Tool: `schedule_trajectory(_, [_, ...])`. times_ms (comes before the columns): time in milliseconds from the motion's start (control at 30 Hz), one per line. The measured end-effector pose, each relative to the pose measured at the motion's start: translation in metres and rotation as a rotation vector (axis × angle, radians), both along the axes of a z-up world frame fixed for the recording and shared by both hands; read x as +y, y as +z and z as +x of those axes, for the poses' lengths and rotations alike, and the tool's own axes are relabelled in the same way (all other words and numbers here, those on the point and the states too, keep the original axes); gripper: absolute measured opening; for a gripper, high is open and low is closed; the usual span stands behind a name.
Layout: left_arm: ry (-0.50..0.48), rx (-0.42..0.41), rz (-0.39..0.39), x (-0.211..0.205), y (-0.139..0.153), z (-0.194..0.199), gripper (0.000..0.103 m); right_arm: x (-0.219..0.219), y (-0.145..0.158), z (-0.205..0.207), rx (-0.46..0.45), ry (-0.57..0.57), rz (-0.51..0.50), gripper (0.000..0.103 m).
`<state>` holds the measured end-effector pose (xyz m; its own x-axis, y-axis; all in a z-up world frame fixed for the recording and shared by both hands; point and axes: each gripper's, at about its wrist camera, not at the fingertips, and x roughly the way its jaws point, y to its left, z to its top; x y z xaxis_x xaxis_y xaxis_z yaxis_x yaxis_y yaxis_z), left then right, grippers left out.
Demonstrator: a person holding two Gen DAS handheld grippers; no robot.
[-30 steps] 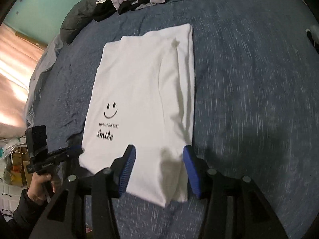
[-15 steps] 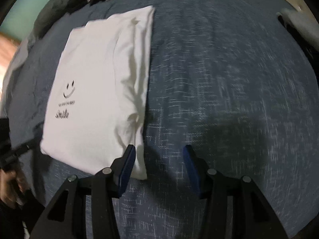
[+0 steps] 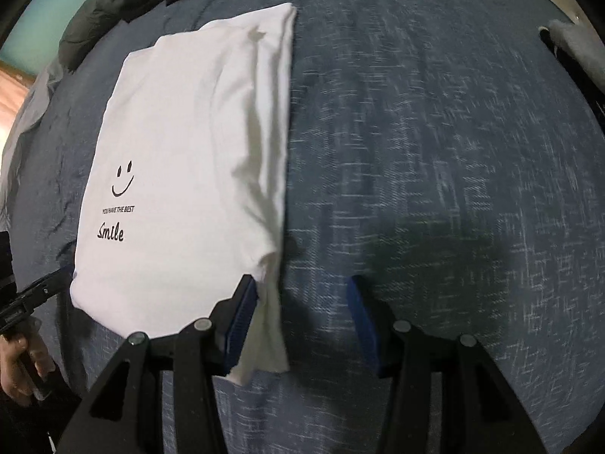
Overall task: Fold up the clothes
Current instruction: 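Release the hem with the left gripper and tap the shirt edge with both grippers, then grasp the folded white shirt's edge with both grippers and lift it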
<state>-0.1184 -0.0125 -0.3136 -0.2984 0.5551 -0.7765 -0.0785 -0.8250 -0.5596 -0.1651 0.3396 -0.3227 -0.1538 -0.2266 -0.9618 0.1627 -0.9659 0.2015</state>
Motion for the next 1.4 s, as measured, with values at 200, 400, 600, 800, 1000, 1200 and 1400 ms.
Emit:
schedule_trajectory(200, [0.007,-0.019,0.013,-0.003,0.0,-0.004,0.042,0.019,0.014,0.005,0.022,-0.043,-0.151,0.051])
schedule_trajectory(400, [0.024,-0.062,0.059,0.0,-0.006,-0.008,0.043,0.012,0.005,0.01,-0.033,-0.05,-0.281,0.056])
schedule_trajectory(600, [0.044,-0.087,0.094,0.007,-0.018,-0.005,0.047,0.009,-0.011,0.025,-0.088,-0.035,-0.286,0.057])
schedule_trajectory(800, [0.072,-0.097,0.127,0.009,-0.026,-0.004,0.047,0.005,-0.008,0.033,-0.082,-0.015,-0.329,0.057])
schedule_trajectory(1000, [0.073,-0.091,0.136,0.012,-0.021,-0.002,0.047,-0.016,-0.006,0.037,-0.085,0.059,-0.319,0.052])
schedule_trajectory(1200, [0.055,-0.121,0.159,0.008,-0.031,-0.01,0.047,-0.02,-0.012,0.027,-0.097,0.046,-0.354,0.049])
schedule_trajectory(1400, [0.035,-0.139,0.175,0.011,-0.033,-0.013,0.047,-0.015,-0.001,0.029,-0.07,0.049,-0.367,0.019])
